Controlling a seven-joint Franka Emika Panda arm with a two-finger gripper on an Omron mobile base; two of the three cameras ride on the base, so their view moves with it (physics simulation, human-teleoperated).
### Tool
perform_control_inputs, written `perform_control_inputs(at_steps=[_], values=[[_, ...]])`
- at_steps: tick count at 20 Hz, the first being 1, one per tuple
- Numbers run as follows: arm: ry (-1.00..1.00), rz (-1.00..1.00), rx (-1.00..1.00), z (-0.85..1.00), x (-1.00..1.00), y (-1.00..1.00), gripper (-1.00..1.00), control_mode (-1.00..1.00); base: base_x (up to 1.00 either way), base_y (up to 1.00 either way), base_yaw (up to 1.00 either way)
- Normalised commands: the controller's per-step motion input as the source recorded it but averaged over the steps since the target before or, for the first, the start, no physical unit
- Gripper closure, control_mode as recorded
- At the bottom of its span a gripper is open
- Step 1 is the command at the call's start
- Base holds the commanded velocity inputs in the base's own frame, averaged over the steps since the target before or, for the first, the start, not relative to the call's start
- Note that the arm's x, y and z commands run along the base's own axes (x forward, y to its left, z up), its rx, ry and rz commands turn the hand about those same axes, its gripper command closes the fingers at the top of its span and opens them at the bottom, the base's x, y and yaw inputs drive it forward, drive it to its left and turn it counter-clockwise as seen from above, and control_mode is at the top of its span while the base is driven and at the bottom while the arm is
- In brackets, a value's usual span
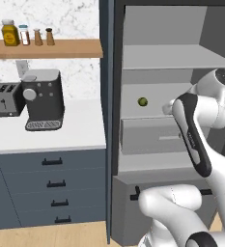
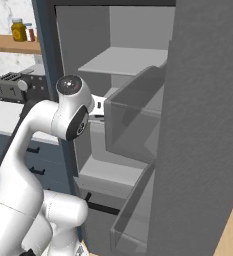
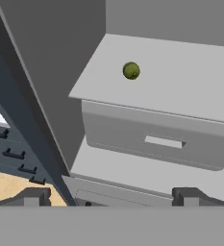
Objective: Place one lime and one chicken drumstick in each tupperware on the nearby counter, to pack two identical lunches.
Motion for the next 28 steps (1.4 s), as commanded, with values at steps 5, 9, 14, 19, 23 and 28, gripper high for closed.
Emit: perform_control_inputs(at_steps=[5, 9, 14, 19, 23, 28], values=[[0.0, 0.0, -0.02, 0.0, 0.01, 0.0, -1.0, -1.0, 0.0, 0.0, 0.0], [0.0, 0.0, -0.07, -0.16, 0.38, 0.0, -1.0, -1.0, 0.0, 0.0, 0.0], [0.0, 0.0, -0.01, -0.12, 0.35, 0.0, -1.0, -1.0, 0.0, 0.0, 0.0], [0.0, 0.0, 0.02, -0.02, 0.26, -0.1, -1.0, -1.0, 0.0, 0.0, 0.0], [0.0, 0.0, 0.0, -0.09, 0.61, 0.0, -1.0, -1.0, 0.0, 0.0, 0.0], [0.01, 0.0, 0.0, -0.28, 0.6, 0.0, -1.0, -1.0, 0.0, 0.0, 0.0]])
